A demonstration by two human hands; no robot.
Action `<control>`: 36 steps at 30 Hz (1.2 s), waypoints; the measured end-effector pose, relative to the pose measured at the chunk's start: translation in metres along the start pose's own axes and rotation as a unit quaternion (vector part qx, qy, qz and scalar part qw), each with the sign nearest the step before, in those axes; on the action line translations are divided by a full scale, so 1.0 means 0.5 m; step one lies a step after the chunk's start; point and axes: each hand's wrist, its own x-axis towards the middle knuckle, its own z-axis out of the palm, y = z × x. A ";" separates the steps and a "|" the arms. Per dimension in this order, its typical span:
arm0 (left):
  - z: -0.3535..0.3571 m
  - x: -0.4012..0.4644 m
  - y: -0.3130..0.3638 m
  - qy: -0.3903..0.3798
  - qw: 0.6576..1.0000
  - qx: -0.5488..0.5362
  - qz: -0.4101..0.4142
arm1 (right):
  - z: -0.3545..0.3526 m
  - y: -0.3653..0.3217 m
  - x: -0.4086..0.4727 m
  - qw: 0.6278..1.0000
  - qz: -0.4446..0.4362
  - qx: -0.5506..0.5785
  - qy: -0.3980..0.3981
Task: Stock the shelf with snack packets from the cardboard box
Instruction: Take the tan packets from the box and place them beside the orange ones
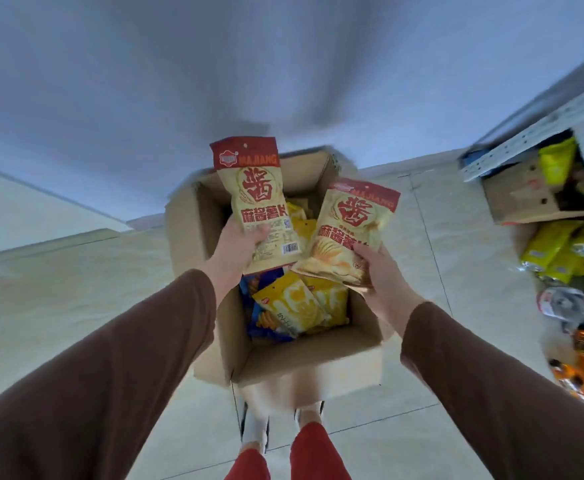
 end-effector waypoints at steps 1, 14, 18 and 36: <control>0.014 -0.046 0.049 -0.018 1.000 0.009 0.018 | -0.013 -0.036 -0.056 1.000 -0.015 0.019 -0.005; 0.417 -0.637 0.520 -0.287 0.922 0.134 0.222 | -0.362 -0.296 -0.771 0.956 -0.246 0.140 0.083; 0.612 -0.796 0.568 -0.360 0.883 0.163 0.252 | -0.530 -0.331 -0.930 0.933 -0.294 0.137 0.157; 1.393 -1.125 0.611 -0.406 0.811 0.250 0.339 | -1.250 -0.447 -1.140 0.853 -0.372 0.221 0.291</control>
